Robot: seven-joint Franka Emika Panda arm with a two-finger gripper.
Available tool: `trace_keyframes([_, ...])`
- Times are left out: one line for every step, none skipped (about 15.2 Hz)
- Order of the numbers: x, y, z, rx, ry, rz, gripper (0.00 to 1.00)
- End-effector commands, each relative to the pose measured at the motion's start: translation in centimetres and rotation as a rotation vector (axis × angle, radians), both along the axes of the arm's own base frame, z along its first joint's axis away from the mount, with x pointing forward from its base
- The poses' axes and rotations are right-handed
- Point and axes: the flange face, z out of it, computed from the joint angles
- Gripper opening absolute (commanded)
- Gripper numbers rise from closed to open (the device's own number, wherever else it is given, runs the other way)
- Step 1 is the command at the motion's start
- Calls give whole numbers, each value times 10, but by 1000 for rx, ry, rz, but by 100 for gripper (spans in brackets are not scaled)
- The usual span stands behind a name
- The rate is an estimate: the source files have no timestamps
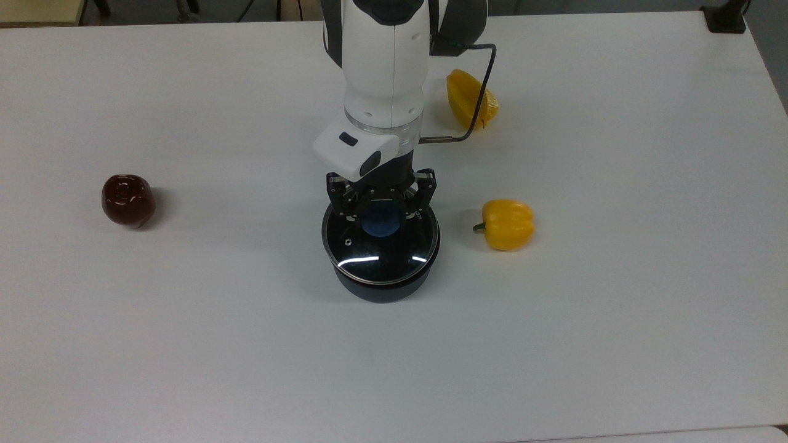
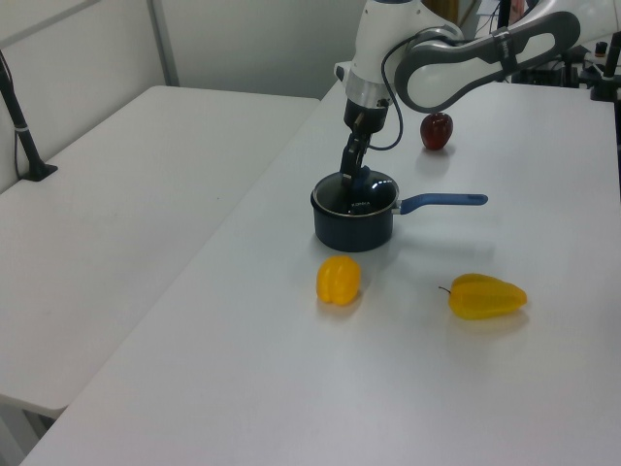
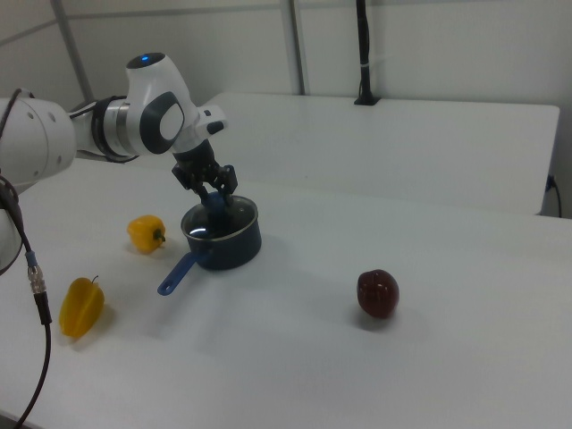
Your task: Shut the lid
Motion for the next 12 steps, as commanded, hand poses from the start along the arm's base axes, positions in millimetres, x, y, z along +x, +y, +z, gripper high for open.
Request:
trace_keyframes([-3,2,4,-18,-15,-2,58])
trace_keyframes([-3,2,4,-16,-15,-3,58])
trace_keyframes([-3,1,4,-13,-14,-6,58])
trace_keyframes([-3,2,4,-13,-14,-4,58])
trace_keyframes([-3,1,4,-12,-14,-6,58])
trace_keyframes([-3,1,4,-13,-14,-6,58])
trace_keyframes([-3,1,4,-13,-14,-6,58])
trace_keyframes([-3,1,4,-12,-14,-6,58])
trace_keyframes([-2,0,5,-9,-16,-8,58])
trace_keyframes([-2,0,5,-8,-16,-9,58])
trace_keyframes([-2,-1,4,-10,-15,-10,58])
trace_keyframes([-2,-1,3,-10,-15,-10,58])
